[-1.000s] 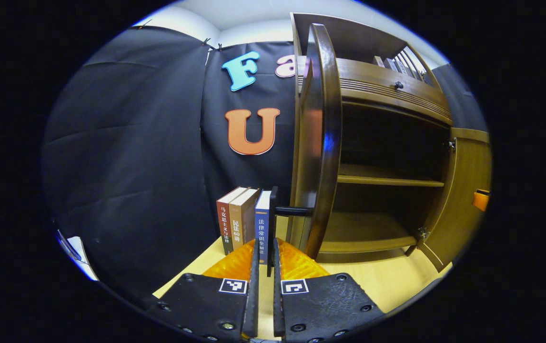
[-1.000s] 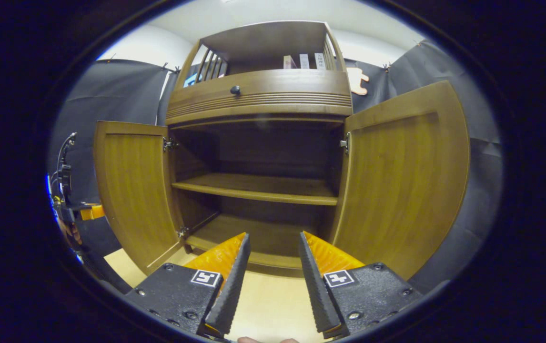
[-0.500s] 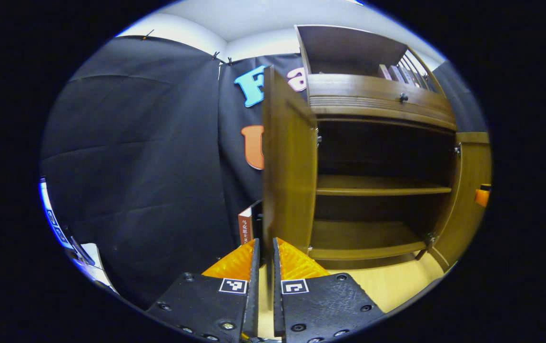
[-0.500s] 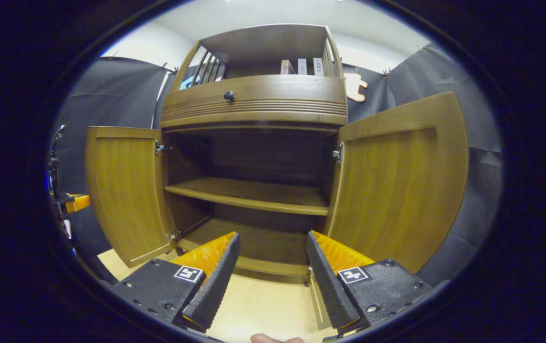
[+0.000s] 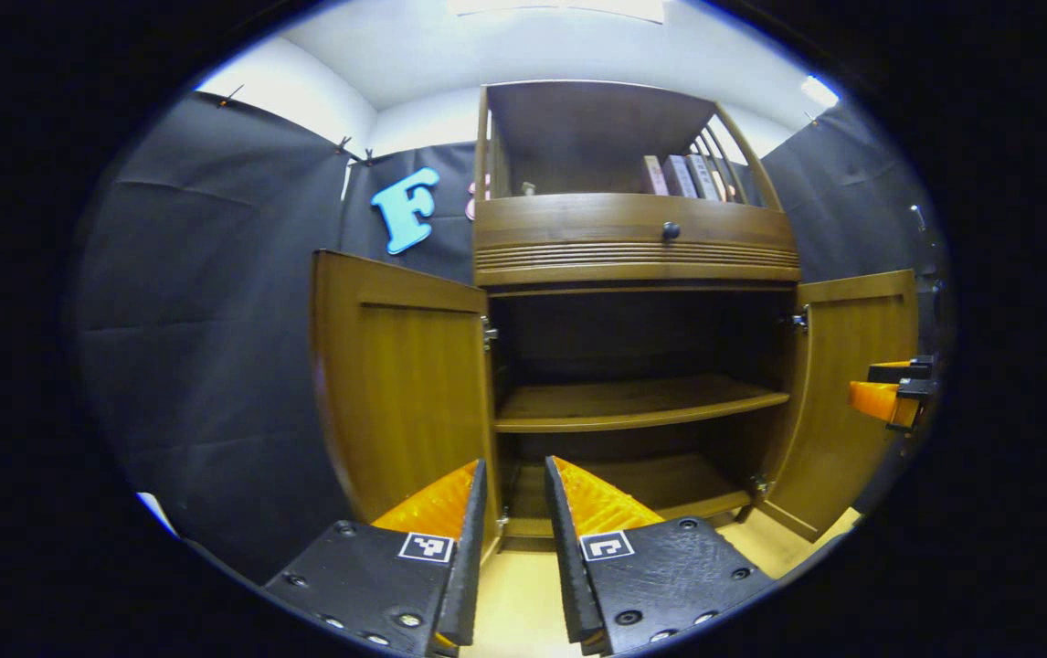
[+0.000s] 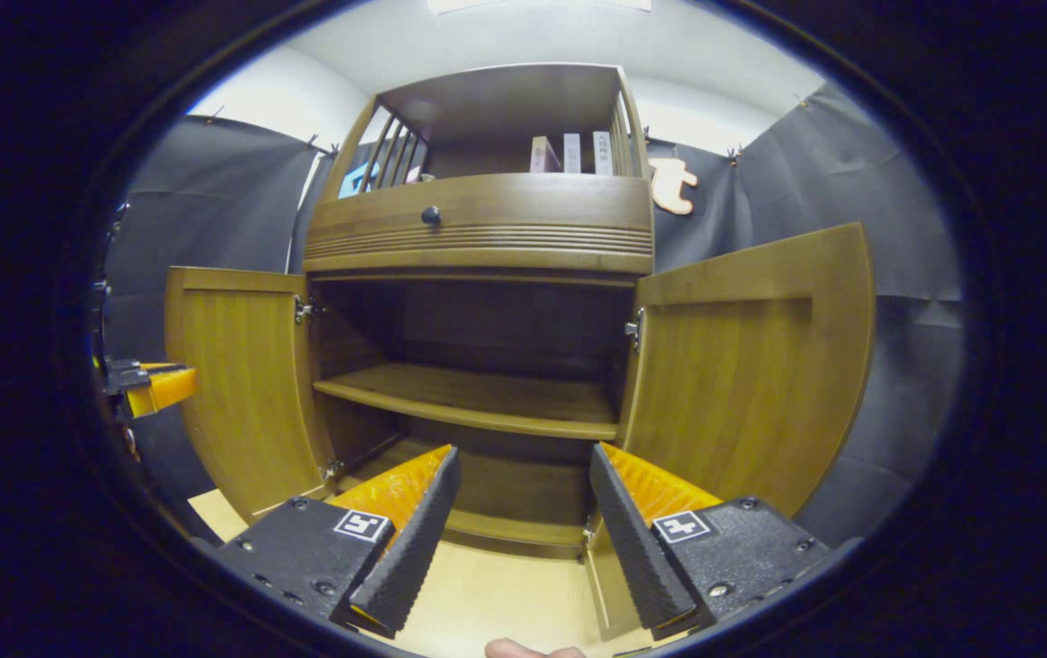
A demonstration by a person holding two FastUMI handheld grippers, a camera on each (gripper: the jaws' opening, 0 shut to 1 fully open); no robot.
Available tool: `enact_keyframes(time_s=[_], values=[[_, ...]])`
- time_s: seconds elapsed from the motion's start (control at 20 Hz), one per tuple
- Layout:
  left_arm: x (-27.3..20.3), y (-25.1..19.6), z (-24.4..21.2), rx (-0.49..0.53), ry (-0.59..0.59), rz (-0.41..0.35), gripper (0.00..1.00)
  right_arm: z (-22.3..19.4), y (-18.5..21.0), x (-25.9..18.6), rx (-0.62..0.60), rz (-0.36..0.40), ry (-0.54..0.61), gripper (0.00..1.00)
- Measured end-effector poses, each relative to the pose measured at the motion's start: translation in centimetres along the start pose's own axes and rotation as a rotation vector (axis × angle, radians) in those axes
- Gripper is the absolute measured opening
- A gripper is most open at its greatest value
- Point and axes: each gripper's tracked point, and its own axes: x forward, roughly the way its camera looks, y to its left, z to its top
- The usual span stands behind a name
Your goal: Open the right door of the double-door shoe cabinet with the right hand, and open the left door with the left hand.
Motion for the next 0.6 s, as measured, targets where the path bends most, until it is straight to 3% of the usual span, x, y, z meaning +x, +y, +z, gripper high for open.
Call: enact_keyframes(time_s=[0.05, 0.1, 0.3, 0.6], values=[[-0.1, -0.9, 0.4, 0.001, -0.007, -0.017, 0.37, 0.1, 0.1, -0.1, 0.002, -0.006, -0.006, 0.9], [-0.2, -2.0, 0.8, -0.001, -0.018, -0.041, 0.52, 0.3, 0.0, -0.2, 0.004, -0.013, -0.012, 0.9], [0.1, -5.8, 2.3, -0.019, -0.05, -0.112, 0.92, 1.5, -1.0, -0.8, 0.008, -0.037, -0.033, 0.93], [-0.2, -7.9, 4.3, -0.043, -0.074, -0.134, 0.91, 2.5, -1.2, -1.6, 0.025, -0.04, -0.055, 0.91]])
